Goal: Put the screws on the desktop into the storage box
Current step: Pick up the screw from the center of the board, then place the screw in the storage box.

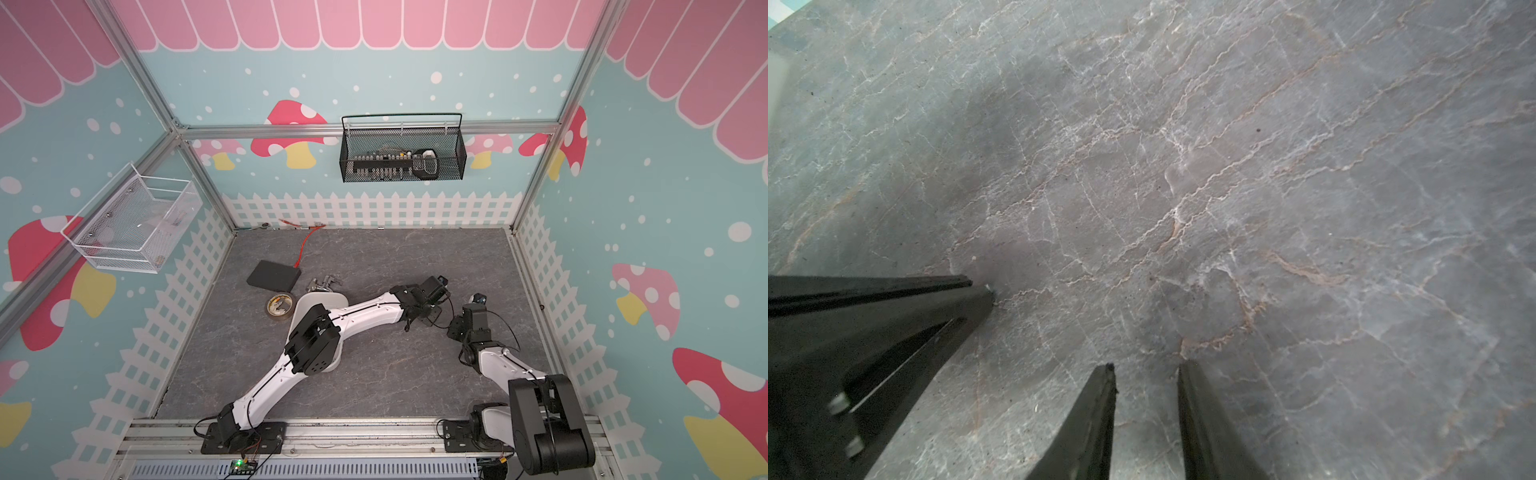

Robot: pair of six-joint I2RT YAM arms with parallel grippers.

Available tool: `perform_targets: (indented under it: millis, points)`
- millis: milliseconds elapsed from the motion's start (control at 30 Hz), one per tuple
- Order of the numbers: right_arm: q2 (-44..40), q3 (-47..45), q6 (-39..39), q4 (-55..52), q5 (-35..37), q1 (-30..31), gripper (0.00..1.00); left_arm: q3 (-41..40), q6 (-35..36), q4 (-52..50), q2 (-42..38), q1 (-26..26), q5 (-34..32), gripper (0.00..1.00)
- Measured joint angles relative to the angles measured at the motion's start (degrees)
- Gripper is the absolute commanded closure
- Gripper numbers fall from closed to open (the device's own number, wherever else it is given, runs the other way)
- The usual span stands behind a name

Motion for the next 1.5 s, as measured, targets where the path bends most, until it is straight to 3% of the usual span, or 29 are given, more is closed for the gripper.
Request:
perform_targets:
  millis: [600, 833, 1033, 1300, 1500]
  points:
    - [0.0, 0.0, 0.0, 0.2, -0.4, 0.0, 0.68, -15.3, -7.3, -4.2, -13.6, 0.9, 3.3, 1.0]
    - [0.0, 0.0, 0.0, 0.2, -0.4, 0.0, 0.68, -22.7, -8.5, -3.3, -22.9, 2.1, 2.9, 1.0]
    - [0.0, 0.0, 0.0, 0.2, -0.5, 0.0, 0.68, -39.3, -10.4, 0.9, -38.8, 6.3, 2.5, 1.0]
    - [0.1, 0.0, -0.2, 0.2, -0.8, 0.0, 0.68, -65.9, -14.9, 9.4, -66.3, 19.5, 3.0, 1.0]
    - [0.2, 0.0, -0.2, 0.2, -0.8, 0.0, 0.68, -76.0, -17.3, 12.2, -73.8, 23.8, 4.1, 1.0]
